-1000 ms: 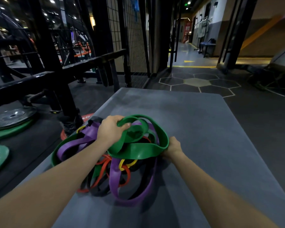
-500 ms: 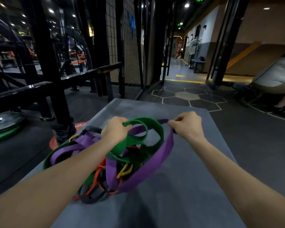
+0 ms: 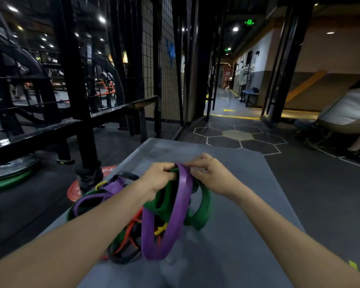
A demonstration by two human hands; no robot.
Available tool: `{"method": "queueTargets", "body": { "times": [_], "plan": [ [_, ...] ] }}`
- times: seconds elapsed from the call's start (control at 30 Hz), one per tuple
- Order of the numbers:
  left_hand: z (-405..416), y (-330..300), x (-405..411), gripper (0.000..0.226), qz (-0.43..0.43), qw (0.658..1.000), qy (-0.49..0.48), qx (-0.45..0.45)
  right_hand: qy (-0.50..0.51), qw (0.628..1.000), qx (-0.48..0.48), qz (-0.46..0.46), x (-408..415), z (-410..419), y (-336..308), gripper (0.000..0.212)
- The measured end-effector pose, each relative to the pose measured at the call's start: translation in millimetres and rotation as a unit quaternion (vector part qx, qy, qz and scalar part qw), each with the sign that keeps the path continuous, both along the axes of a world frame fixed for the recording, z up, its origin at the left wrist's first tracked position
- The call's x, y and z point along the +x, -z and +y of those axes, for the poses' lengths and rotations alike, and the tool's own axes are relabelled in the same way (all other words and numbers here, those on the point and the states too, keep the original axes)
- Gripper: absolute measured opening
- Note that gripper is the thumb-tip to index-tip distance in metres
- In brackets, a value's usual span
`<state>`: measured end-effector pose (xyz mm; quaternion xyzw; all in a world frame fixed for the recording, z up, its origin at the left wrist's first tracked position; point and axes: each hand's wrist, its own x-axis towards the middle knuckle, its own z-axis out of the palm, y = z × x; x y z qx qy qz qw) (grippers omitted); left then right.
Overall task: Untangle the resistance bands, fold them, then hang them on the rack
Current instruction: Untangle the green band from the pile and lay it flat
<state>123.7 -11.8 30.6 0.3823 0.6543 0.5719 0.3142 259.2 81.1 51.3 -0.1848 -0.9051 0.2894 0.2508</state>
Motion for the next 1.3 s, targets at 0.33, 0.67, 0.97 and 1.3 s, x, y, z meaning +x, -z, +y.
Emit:
{"method": "queueTargets", "body": {
  "times": [0.33,0.67,0.97,1.3],
  "plan": [
    [-23.5,-21.1,3.0,0.024,-0.181,0.983,0.013,0.032,-0.003,0.971,-0.235,0.033,-11.2,-12.8,10.9,0.034],
    [-44.3,-22.2,-31.1,0.017,-0.035,0.987,-0.154,0.023,0.101,0.936,-0.255,0.221,-3.8,4.3,5.2,0.023],
    [-56.8,16.6,-71.9,0.004,0.275,0.929,-0.184,-0.165,0.237,0.946,-0.157,0.155,29.4,53.2,34.0,0.019],
    [-55.8,69.9,-69.8,0.036,0.336,0.911,-0.18,-0.16,0.364,0.922,-0.036,-0.128,43.2,59.8,83.4,0.031]
  ]
}}
